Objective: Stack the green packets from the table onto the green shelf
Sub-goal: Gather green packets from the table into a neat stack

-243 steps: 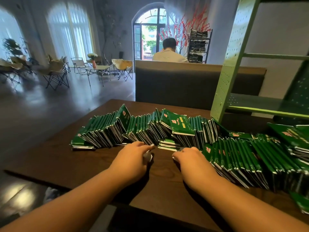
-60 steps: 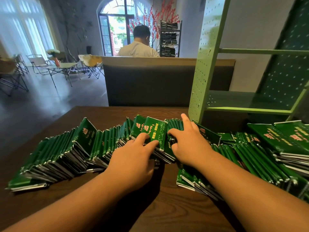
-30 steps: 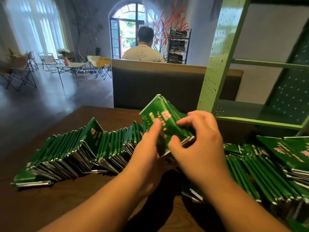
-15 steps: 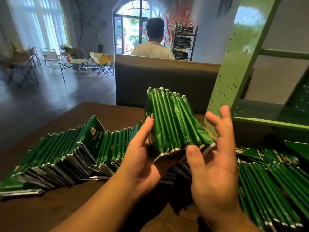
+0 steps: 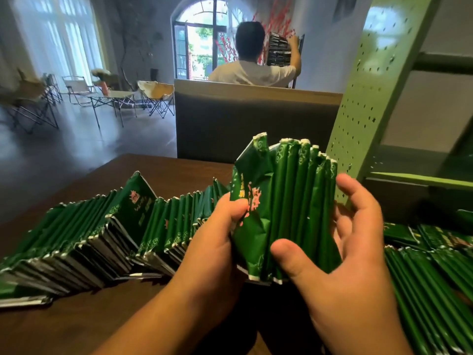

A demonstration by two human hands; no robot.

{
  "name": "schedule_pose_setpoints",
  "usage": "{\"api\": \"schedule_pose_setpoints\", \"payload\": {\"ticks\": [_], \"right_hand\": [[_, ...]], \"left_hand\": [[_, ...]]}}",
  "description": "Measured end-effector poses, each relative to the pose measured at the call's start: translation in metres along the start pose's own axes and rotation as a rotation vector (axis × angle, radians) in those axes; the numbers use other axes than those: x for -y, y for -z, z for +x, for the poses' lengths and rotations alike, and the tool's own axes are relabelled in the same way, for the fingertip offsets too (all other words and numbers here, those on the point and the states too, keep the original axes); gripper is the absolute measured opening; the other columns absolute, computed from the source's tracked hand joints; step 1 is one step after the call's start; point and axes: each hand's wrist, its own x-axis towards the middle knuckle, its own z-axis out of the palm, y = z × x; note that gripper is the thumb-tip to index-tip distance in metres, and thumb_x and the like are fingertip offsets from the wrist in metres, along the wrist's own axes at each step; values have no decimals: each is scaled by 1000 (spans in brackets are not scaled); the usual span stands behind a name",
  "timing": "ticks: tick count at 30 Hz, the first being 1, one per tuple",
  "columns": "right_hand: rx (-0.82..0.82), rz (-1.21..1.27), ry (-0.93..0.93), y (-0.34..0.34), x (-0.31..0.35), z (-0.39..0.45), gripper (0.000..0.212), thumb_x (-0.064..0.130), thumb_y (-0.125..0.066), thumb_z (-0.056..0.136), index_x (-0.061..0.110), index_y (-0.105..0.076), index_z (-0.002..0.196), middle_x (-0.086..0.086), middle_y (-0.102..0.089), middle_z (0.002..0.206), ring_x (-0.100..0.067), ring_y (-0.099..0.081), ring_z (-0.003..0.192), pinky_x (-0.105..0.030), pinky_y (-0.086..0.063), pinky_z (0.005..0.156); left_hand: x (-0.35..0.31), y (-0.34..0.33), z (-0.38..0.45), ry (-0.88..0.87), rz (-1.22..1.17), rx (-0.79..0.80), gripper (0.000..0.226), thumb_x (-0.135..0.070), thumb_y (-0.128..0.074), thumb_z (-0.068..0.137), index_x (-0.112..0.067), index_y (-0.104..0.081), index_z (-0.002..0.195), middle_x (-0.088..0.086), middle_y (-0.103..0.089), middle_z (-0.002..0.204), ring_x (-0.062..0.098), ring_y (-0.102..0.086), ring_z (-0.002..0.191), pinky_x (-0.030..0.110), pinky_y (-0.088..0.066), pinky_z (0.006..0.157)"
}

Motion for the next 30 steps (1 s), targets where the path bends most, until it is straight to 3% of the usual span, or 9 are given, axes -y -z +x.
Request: {"api": "schedule_pose_setpoints", "payload": {"ticks": [2, 4, 6, 7, 11, 15, 18, 23, 30], "right_hand": [[17, -12, -3, 0, 2, -2, 99, 58, -76, 45, 79, -26, 128, 31, -61, 129, 2, -67, 109, -30, -56, 90], [30, -3, 8, 1, 2, -3, 102, 48, -79, 53, 78, -24, 133, 32, -62, 126, 5, -68, 103, -13, -55, 77], [25, -3, 28, 2, 2, -3, 98, 35, -80, 68, 77, -23, 136, 34, -58, 127, 7, -66, 105, -2, -49, 76], [20, -5, 33, 3, 1, -3, 98, 33, -79, 71, 76, -22, 137, 36, -57, 129, 8, -64, 107, 0, -47, 78], [20, -24, 2, 4, -2, -2, 103, 35, -78, 71, 77, -13, 139, 35, -50, 138, 11, -59, 114, 1, -45, 80], [57, -89, -74, 4, 3, -3, 123, 55, -81, 50, 75, -1, 140, 54, -44, 125, 27, -51, 108, -3, -45, 74], [41, -103, -91, 2, 4, -5, 122, 43, -84, 56, 81, 1, 135, 53, -45, 124, 23, -53, 108, -7, -41, 79], [-32, -77, -25, 4, -8, -8, 111, 9, -78, 70, 63, -18, 147, 45, -56, 116, 15, -63, 101, 2, -45, 74], [-112, -2, -76, 8, -11, -3, 103, 8, -75, 70, 69, -26, 138, 31, -64, 120, 3, -68, 104, -26, -54, 89]], "left_hand": [[2, 0, -8, -111, 122, -5, 25, 12, -42, 100, -1, -63, 105, 10, -54, 70, -6, -57, 38, 8, -42, 42], [10, -3, -5, -243, 342, -35, 11, -5, -55, 100, -11, -61, 107, 15, -72, 85, 5, -75, 72, 21, -59, 65], [14, -13, -5, -180, 348, -133, 30, -30, -66, 90, -25, -64, 120, 12, -75, 112, 28, -74, 103, 46, -60, 87], [14, -10, -8, -203, 386, -129, 34, -37, -69, 87, -29, -65, 120, 10, -75, 114, 31, -73, 106, 47, -61, 87], [9, -12, -2, -253, 488, -156, 43, -34, -63, 77, -25, -66, 118, -1, -78, 102, 17, -76, 94, 25, -61, 71], [8, -14, 1, -263, 542, -125, 38, -28, -56, 76, -12, -62, 110, -4, -78, 80, 4, -74, 71, 14, -54, 60], [9, -8, 1, -256, 539, -143, 38, -33, -60, 78, -12, -63, 109, 7, -79, 88, 17, -76, 79, 25, -59, 64], [5, -10, -3, -345, 529, -210, 37, -30, -64, 79, -13, -66, 112, 14, -77, 95, 30, -76, 87, 37, -63, 69], [2, -15, -6, -471, 604, -249, 44, -25, -68, 74, -18, -65, 117, 7, -79, 94, 23, -78, 84, 32, -63, 67]]}}
